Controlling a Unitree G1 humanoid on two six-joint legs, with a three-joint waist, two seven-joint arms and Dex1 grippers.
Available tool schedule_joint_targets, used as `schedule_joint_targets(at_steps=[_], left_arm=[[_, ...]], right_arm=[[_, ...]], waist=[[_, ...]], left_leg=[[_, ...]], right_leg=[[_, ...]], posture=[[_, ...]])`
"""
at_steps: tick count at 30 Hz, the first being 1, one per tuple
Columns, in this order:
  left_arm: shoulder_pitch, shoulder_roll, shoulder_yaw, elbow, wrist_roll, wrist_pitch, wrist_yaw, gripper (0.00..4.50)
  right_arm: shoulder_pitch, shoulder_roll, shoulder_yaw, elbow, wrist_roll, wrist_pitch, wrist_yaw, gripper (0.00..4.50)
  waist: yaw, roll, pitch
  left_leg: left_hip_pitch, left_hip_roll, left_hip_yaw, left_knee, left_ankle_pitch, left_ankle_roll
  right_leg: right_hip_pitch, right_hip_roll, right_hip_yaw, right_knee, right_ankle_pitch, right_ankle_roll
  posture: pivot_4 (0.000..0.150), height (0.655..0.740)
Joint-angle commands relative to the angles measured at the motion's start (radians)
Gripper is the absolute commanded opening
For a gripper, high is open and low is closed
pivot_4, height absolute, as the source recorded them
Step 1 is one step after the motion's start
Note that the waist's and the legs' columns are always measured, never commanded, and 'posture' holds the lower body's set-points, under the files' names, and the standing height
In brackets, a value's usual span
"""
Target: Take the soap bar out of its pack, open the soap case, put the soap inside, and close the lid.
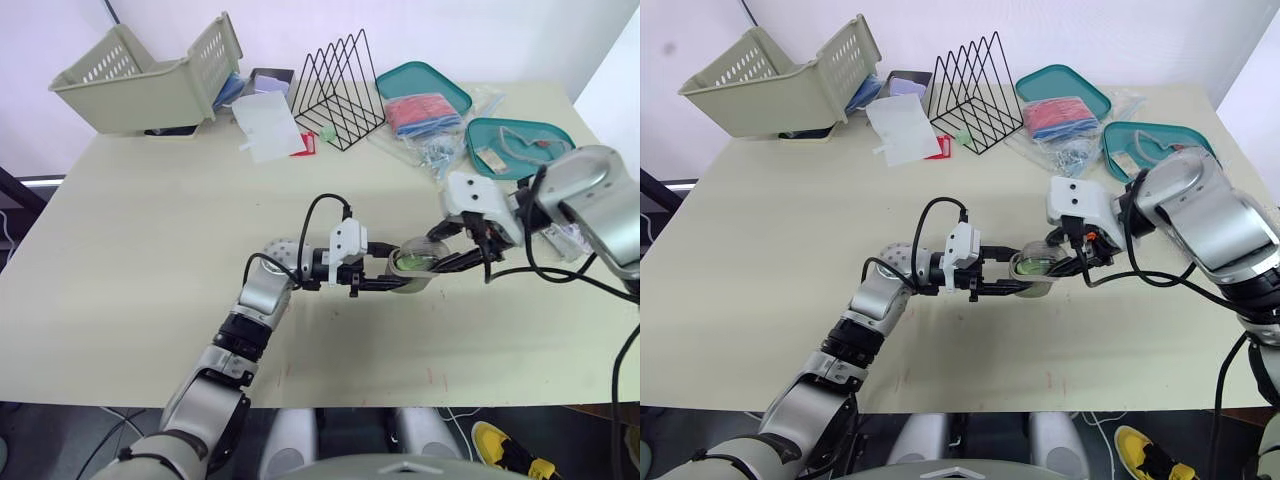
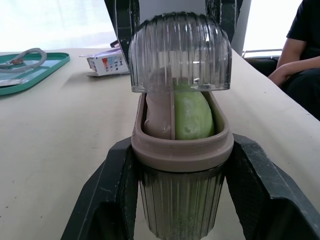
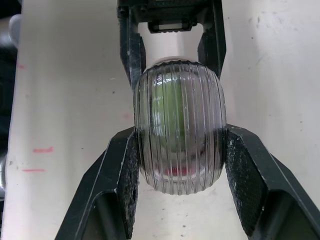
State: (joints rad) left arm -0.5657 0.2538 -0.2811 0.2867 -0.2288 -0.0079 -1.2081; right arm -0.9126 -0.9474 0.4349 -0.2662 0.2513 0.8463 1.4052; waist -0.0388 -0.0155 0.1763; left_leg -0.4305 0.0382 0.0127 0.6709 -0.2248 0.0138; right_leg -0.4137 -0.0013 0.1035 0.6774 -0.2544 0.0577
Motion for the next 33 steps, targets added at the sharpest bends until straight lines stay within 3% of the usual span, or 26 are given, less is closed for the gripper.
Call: schedule_joint_targets(at_steps=[1,33], left_arm=[[0.001,-0.005,-0.003,-0.003,0.009,-0.008,0.013,1.96],[0.004,-0.015,-0.003,-0.001,0.012,-0.017,0.024,1.96]], right_arm=[[-0.034,0.017,0.012,-0.02,-0.013,0.01,-0.003,2.09],[-0.099,0.083,0.205,-0.073,-0.113,0.152,0.004,2.09]], waist=[[0.0,0.0,0.0],[-0.003,-0.002,-0.002]], left_leg=[[0.0,0.0,0.0,0.0,0.0,0.0],[0.003,0.001,0.0,0.0,0.0,0.0]], right_leg=[[0.0,0.0,0.0,0.0,0.0,0.0],[0.001,0.0,-0.001,0.001,0.0,0.0]], posture=[[0.15,0.74],[0.15,0.74]])
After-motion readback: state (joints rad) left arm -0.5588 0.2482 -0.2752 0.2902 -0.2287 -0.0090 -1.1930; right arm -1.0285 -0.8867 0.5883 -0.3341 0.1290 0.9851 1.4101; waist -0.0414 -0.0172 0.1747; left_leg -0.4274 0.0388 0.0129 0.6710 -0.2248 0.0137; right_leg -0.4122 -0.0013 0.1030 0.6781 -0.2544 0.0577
